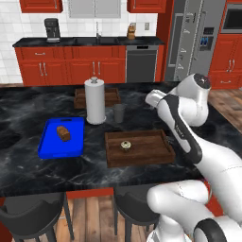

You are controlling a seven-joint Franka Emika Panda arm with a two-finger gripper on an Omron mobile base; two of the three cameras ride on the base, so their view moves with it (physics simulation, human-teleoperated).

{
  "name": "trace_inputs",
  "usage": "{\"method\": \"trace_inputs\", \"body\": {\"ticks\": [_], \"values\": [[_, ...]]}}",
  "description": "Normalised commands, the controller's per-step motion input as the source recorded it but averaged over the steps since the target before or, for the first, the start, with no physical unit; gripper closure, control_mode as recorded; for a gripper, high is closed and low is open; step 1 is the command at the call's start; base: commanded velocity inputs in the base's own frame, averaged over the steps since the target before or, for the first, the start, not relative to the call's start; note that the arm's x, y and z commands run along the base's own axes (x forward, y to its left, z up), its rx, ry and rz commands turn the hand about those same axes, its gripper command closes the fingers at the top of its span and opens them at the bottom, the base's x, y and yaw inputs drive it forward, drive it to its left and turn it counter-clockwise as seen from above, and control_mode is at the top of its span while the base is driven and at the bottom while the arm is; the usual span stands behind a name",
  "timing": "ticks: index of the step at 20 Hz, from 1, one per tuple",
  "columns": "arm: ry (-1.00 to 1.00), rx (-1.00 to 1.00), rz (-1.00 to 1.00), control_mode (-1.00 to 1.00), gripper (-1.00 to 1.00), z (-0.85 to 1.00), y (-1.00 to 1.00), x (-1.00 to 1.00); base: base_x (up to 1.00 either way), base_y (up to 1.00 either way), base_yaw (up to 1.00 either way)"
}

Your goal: Take the cupcake and cake from the fridge and place them on the empty tray on the dining counter.

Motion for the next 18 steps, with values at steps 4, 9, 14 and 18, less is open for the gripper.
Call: {"method": "trace_inputs", "body": {"ticks": [4, 9, 14, 18], "values": [[-0.20, 0.00, 0.03, -1.00, -1.00, 0.39, -0.11, -0.81, 0.00, 0.00, 0.00], [0.01, -0.03, 0.01, -1.00, -1.00, 0.67, -0.09, -0.93, 0.00, 0.00, 0.00], [0.00, -0.16, 0.04, -1.00, -1.00, 0.54, -0.07, -0.85, 0.00, 0.00, 0.00], [0.00, -0.23, 0.10, -1.00, -1.00, 0.44, -0.02, -0.50, 0.00, 0.00, 0.00]]}}
